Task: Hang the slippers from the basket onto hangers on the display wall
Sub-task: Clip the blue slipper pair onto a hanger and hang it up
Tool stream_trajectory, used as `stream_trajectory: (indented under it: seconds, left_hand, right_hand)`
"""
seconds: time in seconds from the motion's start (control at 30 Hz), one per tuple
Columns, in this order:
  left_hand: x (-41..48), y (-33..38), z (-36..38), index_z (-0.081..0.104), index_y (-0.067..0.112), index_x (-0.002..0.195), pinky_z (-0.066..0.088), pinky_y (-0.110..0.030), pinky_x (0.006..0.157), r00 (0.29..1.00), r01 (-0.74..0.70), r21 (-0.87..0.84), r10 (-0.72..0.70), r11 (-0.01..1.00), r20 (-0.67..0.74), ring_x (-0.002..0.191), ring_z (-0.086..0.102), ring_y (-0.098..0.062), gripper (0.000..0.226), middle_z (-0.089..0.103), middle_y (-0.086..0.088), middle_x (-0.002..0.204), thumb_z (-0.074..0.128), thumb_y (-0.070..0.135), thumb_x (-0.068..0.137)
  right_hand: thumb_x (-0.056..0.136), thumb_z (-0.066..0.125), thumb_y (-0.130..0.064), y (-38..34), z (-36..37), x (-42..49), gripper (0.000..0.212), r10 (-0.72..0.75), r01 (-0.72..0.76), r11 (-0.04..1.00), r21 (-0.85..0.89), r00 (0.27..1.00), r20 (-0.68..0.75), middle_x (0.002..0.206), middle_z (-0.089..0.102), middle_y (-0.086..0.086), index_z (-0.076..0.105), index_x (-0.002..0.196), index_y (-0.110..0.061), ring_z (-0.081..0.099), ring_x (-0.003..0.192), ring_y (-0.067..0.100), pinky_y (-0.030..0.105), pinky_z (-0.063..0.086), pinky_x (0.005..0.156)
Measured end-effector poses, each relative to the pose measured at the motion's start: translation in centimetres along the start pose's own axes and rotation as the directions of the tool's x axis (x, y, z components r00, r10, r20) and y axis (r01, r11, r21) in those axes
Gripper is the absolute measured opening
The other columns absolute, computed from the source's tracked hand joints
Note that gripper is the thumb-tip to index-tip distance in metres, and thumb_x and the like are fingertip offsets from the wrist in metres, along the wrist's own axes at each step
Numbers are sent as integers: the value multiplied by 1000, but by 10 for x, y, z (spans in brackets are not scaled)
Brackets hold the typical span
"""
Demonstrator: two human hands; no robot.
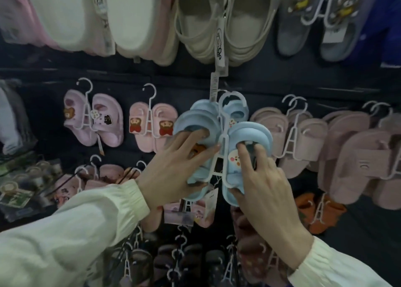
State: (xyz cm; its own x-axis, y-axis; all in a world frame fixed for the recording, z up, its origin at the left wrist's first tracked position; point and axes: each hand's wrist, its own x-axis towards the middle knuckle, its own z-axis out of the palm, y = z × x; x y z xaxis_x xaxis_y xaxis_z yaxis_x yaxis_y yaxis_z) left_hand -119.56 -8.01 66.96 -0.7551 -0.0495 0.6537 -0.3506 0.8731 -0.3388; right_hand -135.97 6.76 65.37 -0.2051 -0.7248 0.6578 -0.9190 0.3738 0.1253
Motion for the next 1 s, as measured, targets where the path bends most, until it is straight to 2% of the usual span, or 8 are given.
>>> stream_trajectory:
  seconds: [0.17,0.33,0.5,0.67,0.83,1.0]
  left_hand:
    - [12,-12,34,39,24,149,48,-53,91,997,60,26,-61,998,48,119,45,-34,92,41,-13,140,77,53,70]
    - [22,-31,73,34,24,152,47,-54,96,988,93,38,-97,995,117,126,44,-35,94,36,-13,144,76,53,73]
    - [39,-39,102,36,21,151,45,-48,101,986,129,79,-136,988,91,124,45,-36,96,39,-14,141,81,45,70]
    - [50,-45,123,44,22,148,43,-42,95,976,191,140,-203,972,83,119,49,-35,96,46,-13,140,83,43,63]
    - [65,-47,142,42,17,147,41,-49,104,964,231,115,-243,966,111,121,48,-41,95,46,-19,140,85,36,65]
    - [68,-47,151,39,16,149,28,-49,116,952,276,97,-286,956,112,131,41,-42,89,41,-20,146,80,30,72]
  right_hand:
    - [66,86,-22,8,30,24,92,-27,28,999,-42,999,28,129,46,17,38,145,-11,56,84,32,41,50,65]
    - [74,75,-18,8,68,49,77,-72,75,991,-113,997,36,128,49,17,41,142,-8,56,84,32,41,47,65]
    - [79,69,-16,11,99,76,69,-61,65,989,-131,997,36,128,47,18,41,141,-8,56,90,36,45,48,71]
    - [76,70,-13,17,119,98,70,-47,53,992,-112,998,48,127,45,18,40,140,-9,55,99,39,47,50,70]
    - [73,74,-12,19,136,115,71,-1,4,996,-88,999,42,126,46,18,44,137,-10,55,96,39,46,53,64]
    - [78,74,-19,18,143,118,74,12,-7,997,-81,998,63,133,44,19,41,143,-9,53,99,38,45,52,70]
